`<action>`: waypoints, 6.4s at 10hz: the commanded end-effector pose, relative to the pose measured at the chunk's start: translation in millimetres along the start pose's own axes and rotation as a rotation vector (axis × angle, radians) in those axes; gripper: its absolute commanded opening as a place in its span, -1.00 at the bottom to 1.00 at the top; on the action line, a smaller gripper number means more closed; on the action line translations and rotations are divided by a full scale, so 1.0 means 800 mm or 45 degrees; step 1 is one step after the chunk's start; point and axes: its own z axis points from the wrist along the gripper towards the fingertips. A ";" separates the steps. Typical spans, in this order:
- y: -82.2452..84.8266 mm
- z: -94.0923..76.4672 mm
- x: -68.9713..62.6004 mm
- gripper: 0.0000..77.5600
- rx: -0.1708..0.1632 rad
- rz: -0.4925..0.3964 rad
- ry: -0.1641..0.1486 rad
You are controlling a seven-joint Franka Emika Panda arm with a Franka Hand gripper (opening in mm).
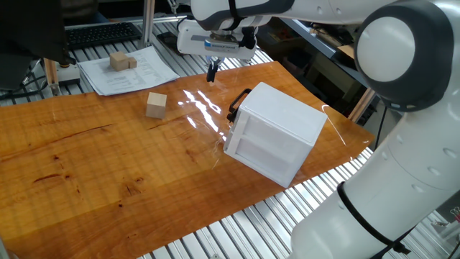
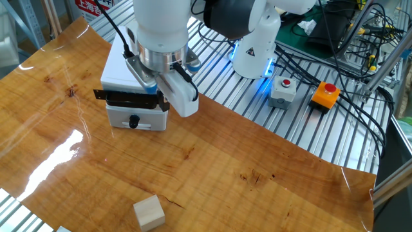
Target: Put things in the drawer
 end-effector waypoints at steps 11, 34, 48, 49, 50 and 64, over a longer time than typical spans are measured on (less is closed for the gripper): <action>0.000 -0.002 -0.001 -1.00 -0.045 0.327 0.001; -0.090 0.057 -0.072 -1.00 -0.011 0.527 -0.035; -0.090 0.057 -0.072 1.00 -0.011 0.527 -0.035; -0.087 0.067 -0.073 1.00 -0.019 0.592 -0.023; -0.086 0.070 -0.073 1.00 -0.022 0.596 -0.022; -0.085 0.093 -0.071 1.00 -0.002 0.662 -0.023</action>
